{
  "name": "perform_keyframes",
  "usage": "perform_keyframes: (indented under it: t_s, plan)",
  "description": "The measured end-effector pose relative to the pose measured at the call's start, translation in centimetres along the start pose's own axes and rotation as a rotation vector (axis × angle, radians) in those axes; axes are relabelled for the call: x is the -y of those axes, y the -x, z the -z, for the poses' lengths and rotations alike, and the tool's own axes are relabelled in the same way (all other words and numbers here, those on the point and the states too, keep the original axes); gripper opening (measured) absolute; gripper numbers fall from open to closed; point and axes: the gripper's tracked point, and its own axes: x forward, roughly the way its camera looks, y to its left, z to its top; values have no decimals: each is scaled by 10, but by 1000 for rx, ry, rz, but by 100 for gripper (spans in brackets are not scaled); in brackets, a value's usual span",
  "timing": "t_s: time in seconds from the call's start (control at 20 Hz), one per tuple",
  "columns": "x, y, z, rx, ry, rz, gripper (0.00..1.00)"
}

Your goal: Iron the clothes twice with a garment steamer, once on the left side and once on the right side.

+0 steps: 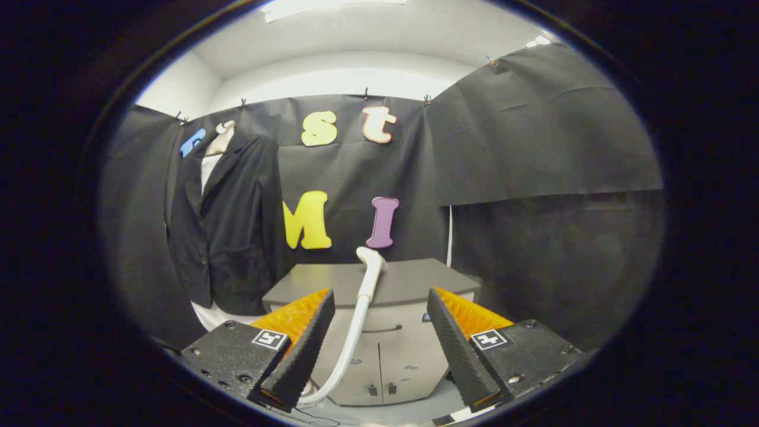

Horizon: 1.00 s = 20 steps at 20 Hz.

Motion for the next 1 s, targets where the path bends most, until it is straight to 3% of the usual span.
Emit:
perform_keyframes:
  t_s: [0.3,0.55,1.0]
  plan:
    - [-2,-107,-55,-5,-17,-29,97]
    - [-11,-199,-58,-102,-22,-76,97]
    - [-14,-324,30,-377,-25,-101,97]
